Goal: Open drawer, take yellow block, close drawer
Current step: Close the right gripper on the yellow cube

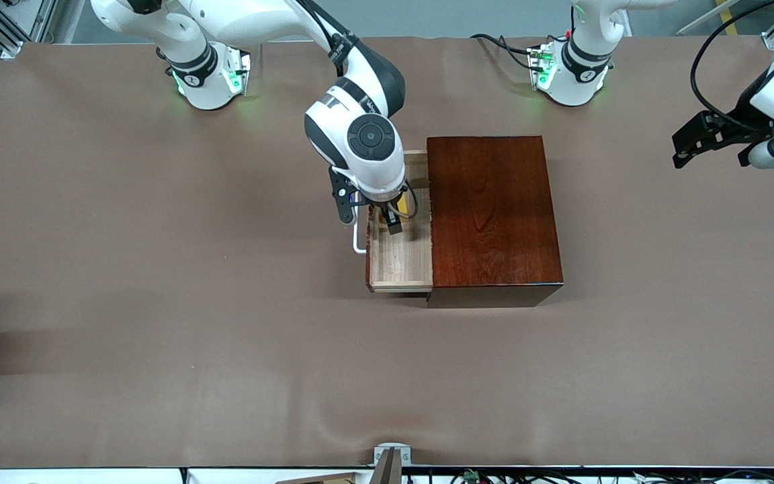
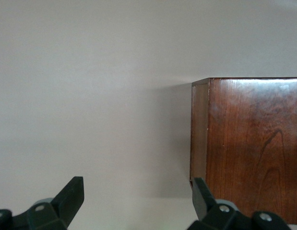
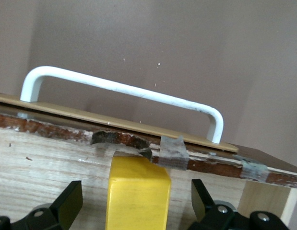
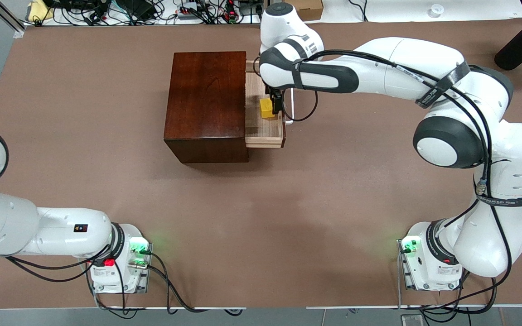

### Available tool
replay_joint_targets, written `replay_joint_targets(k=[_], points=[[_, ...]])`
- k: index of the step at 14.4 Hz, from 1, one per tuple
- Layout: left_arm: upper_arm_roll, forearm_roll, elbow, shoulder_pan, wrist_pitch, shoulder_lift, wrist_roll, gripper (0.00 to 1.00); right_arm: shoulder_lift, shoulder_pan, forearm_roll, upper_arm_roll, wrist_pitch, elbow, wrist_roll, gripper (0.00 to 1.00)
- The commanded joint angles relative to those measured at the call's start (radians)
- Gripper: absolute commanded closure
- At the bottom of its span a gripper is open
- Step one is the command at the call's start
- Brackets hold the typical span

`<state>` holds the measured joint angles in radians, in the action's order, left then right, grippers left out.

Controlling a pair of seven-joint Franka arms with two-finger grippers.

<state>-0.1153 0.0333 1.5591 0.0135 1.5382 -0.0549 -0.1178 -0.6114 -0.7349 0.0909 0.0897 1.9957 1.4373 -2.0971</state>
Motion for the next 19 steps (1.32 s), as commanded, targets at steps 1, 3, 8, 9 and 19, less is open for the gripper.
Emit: replay_joint_targets(k=[1, 3, 8, 9, 19], points=[[-0.012, 0.016, 0.024, -0.03, -0.006, -0.028, 0.065, 0.0, -0.013, -0.027, -0.023, -0.013, 0.025, 0.0, -0.046, 0.11], [-0.007, 0.014, 0.018, -0.032, -0.003, -0.017, 0.072, 0.0, -0.013, -0.028, -0.051, -0.013, 0.018, 0.0, -0.044, 0.44], [0.016, 0.011, 0.01, -0.033, -0.004, -0.017, 0.075, 0.0, -0.001, -0.011, -0.047, -0.012, 0.012, -0.02, -0.044, 1.0], [0.016, 0.011, 0.01, -0.038, -0.004, -0.017, 0.075, 0.0, 0.001, -0.006, -0.04, -0.012, 0.011, -0.035, -0.043, 1.0], [0.016, 0.014, -0.002, -0.078, -0.001, -0.016, 0.073, 0.0, 0.004, 0.081, -0.037, -0.001, -0.23, -0.216, 0.111, 1.0]])
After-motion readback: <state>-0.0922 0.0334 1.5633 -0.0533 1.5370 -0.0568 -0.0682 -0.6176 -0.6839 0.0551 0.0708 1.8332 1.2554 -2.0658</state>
